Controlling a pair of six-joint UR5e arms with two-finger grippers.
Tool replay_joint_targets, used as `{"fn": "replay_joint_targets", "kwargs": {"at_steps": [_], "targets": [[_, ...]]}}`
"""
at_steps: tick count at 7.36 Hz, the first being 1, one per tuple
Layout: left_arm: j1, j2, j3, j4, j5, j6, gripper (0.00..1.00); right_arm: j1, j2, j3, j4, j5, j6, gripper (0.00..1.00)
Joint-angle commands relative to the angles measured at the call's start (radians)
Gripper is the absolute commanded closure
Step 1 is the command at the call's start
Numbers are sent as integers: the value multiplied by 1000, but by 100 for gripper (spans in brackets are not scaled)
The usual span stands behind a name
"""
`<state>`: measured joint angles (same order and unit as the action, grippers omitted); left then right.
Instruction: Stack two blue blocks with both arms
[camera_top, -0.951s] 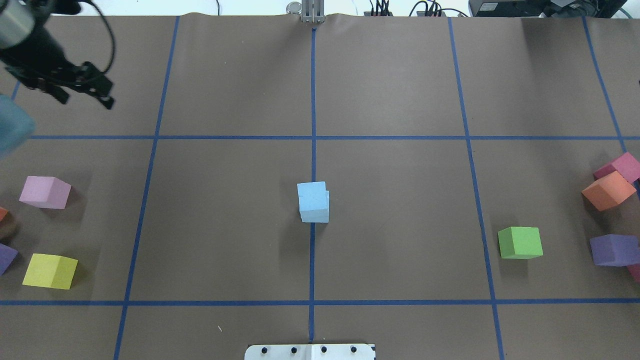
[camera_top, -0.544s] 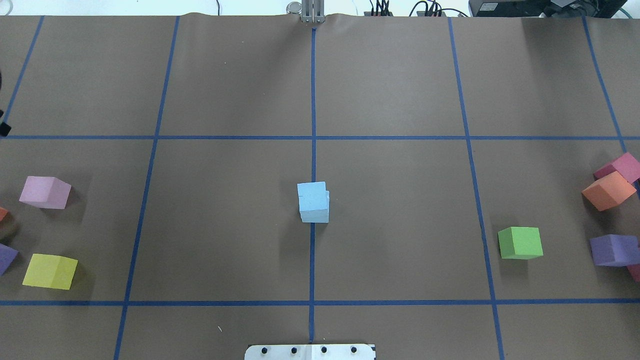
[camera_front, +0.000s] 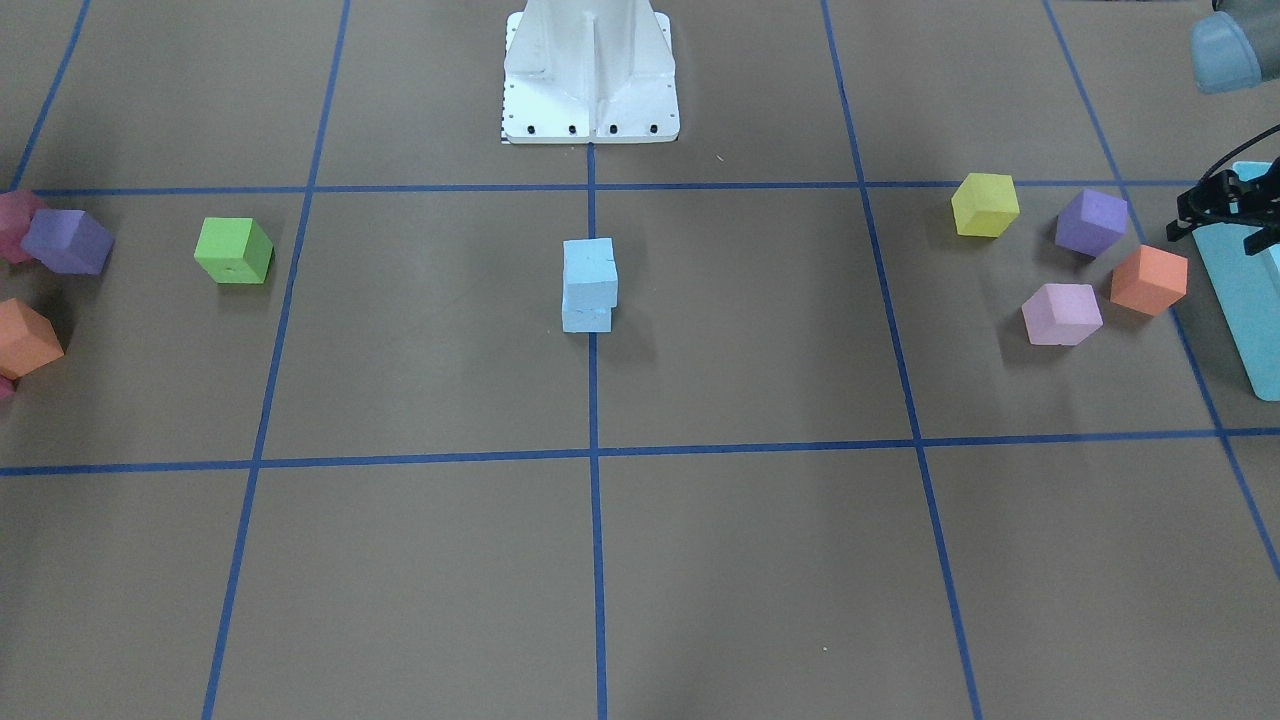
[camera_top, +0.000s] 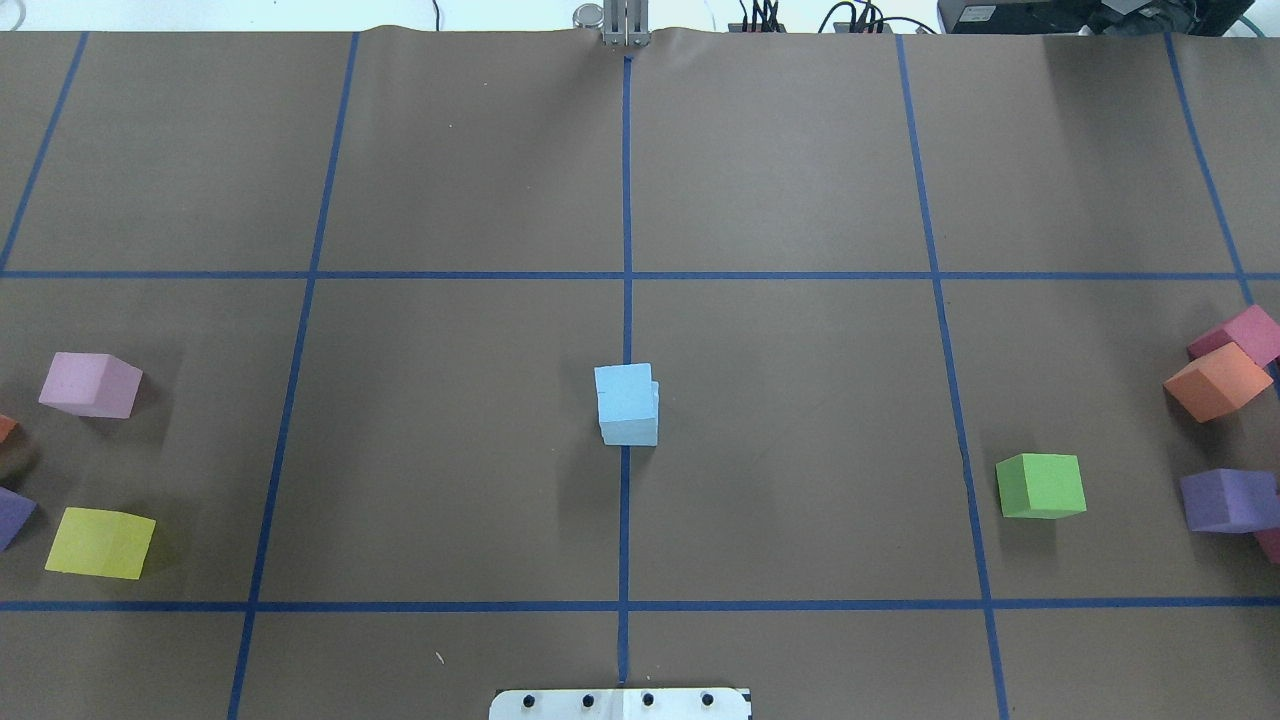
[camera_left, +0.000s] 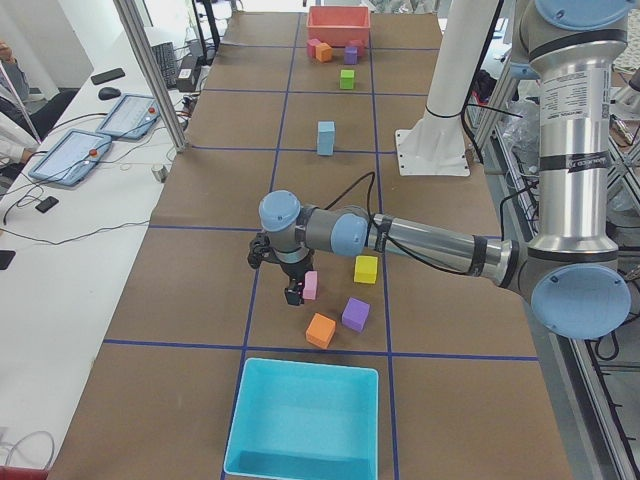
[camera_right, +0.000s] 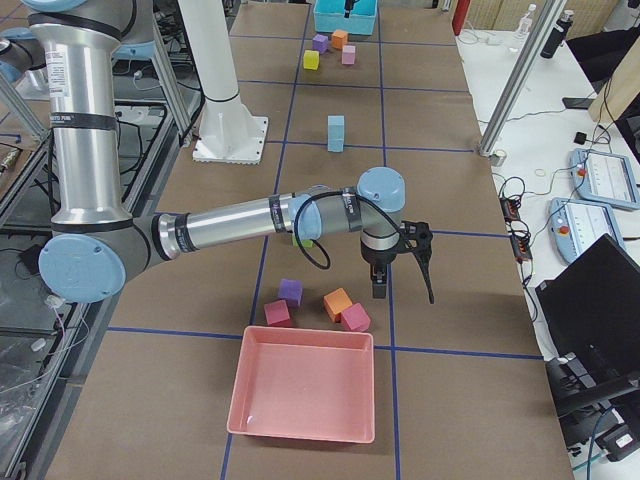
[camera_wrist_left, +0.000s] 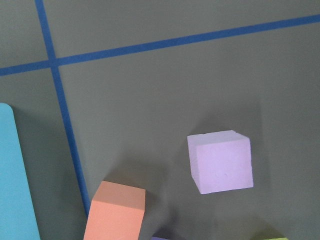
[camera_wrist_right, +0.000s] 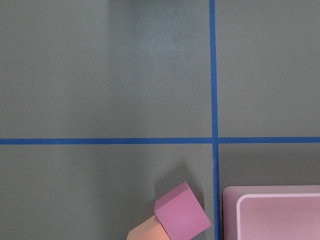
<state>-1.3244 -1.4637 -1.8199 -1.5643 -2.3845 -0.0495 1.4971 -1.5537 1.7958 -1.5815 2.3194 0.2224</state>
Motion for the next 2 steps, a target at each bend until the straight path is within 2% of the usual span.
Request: {"fn": "replay_joint_targets", "kwargs": {"at_steps": [1, 2], "targets": [[-10, 16, 19, -26, 1, 19, 1, 0, 0, 3, 0, 0, 0, 0], [-21, 16, 21, -25, 1, 20, 1, 0, -2, 14, -2, 0, 0, 0]]}}
